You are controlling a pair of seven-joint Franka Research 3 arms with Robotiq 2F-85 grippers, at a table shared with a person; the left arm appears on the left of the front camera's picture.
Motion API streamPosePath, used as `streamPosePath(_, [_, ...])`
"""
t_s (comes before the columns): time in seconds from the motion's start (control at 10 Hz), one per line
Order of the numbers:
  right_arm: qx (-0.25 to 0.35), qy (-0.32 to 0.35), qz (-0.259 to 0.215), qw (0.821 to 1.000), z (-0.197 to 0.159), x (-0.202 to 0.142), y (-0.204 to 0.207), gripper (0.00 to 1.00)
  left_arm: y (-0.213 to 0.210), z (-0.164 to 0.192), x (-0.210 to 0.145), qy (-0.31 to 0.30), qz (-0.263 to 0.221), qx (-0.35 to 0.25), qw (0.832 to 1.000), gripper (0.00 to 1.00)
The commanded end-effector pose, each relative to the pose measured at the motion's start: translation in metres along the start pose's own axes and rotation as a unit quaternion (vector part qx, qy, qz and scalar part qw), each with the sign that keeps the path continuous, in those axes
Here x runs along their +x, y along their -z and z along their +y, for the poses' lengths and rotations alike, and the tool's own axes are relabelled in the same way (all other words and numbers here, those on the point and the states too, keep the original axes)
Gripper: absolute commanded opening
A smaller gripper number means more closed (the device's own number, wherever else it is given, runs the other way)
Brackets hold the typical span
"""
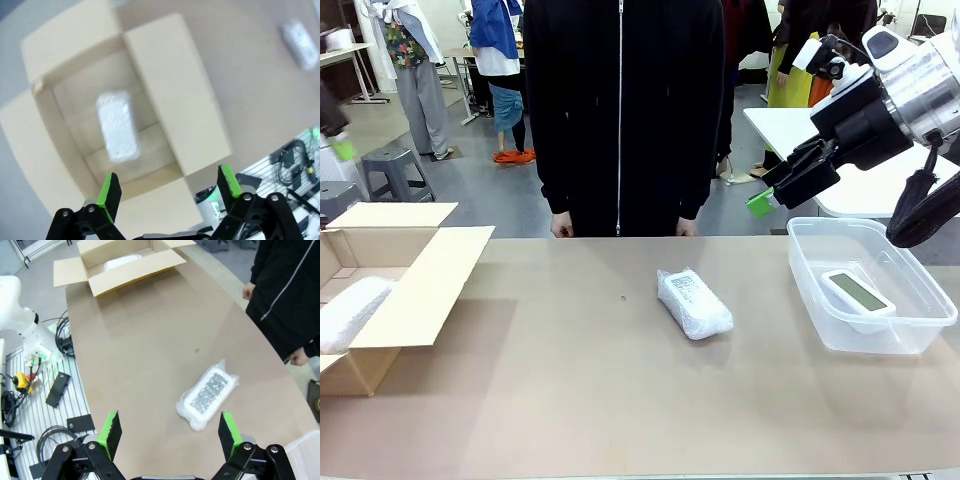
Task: Separate and place wrapped and unwrapped clocks.
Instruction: Pick up the Digital clock indicated by the person.
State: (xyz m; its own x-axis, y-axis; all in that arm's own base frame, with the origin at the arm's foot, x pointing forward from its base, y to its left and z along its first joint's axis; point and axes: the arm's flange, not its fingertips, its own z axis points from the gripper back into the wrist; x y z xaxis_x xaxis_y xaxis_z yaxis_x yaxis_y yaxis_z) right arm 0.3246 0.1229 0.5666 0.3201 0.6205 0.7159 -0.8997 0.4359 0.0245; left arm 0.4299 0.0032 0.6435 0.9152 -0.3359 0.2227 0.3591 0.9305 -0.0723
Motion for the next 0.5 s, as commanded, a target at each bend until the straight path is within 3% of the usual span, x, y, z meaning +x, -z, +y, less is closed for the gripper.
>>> streamPosePath(0.0, [0.007,0.001,-0.006,1.000,-0.001,0.000,0.001,1.00,-0.004,-0.056,0.008,0.122,-0.042,-0.086,0.988,1.00])
streamPosePath(0.2, [0.007,0.001,-0.006,1.000,-0.001,0.000,0.001,1.00,0.006,-0.092,-0.013,0.217,-0.105,-0.105,0.965,1.00])
streamPosePath(0.4, [0.007,0.001,-0.006,1.000,-0.001,0.000,0.001,1.00,0.030,-0.109,-0.040,0.271,-0.163,-0.124,0.941,1.00])
